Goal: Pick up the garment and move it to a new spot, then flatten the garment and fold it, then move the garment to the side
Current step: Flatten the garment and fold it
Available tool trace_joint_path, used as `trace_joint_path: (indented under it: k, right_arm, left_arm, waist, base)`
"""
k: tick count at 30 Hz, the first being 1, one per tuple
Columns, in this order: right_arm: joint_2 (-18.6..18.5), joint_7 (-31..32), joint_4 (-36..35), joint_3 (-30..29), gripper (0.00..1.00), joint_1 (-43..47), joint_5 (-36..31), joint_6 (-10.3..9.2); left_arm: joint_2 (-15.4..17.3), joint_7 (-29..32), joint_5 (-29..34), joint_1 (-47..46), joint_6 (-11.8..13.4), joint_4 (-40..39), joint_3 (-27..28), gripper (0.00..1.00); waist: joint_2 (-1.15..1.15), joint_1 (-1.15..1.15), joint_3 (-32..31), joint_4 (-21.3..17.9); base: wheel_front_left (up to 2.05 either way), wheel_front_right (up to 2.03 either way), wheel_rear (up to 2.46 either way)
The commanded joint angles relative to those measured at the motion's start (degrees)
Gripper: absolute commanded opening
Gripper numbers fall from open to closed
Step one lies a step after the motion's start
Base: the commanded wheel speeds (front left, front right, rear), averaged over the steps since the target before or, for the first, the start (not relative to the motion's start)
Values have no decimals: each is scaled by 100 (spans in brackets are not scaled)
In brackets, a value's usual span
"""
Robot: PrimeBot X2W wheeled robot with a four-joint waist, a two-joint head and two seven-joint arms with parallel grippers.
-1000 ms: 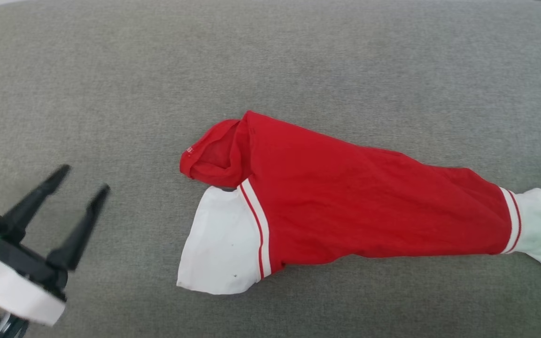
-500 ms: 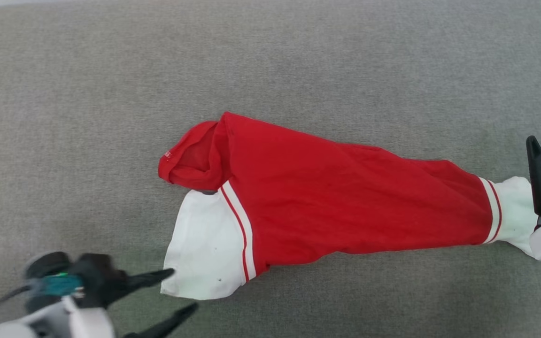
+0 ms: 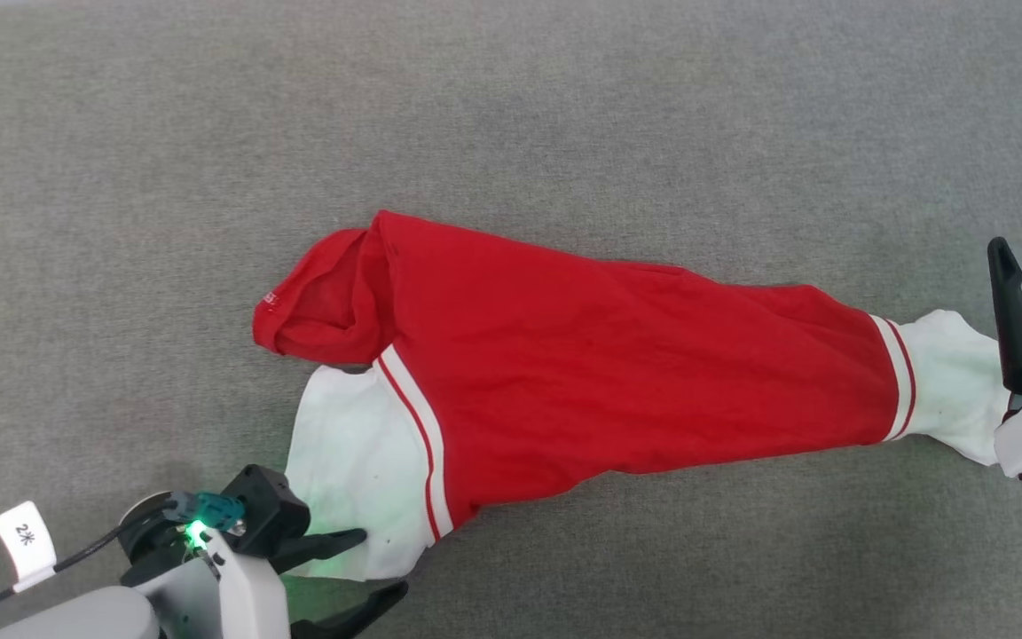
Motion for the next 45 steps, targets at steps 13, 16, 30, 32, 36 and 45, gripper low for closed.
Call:
trace_joint_path:
  k: [13,16,30,32,36,45]
  right_arm:
    - [43,105,-148,131,100,4,-29,-10]
    - [-11,271,-181,178,100,81,24,-10]
    - [-424,3152,-455,-22,100,718,507,-8]
    - [-325,3501,-449,-180,100,668,522,-8]
    - [-206,3911,-363,-438,100,651,362,-8]
    - [238,3949,-114,-511,100,606,261,-8]
  left_arm:
    - [-144,-362,390,201,55,1140,-30,0]
    - [-190,-448,370,171,55,1179,-32,0]
    - [13,-720,95,-72,56,881,3,0]
    - [31,-715,76,-132,56,821,12,0]
    - [33,-739,34,-210,56,711,18,0]
    - [152,-816,-3,-204,58,724,14,0]
  waist:
    - [0,0,135,-194]
    - [0,0,156,-206]
    - [0,0,359,-296]
    - [0,0,386,-288]
    - [0,0,451,-254]
    - [0,0,587,-260]
  base:
    - [0,0,0]
    - [0,0,0]
    - [0,0,0]
    - [0,0,0]
    - [0,0,0]
    - [0,0,0]
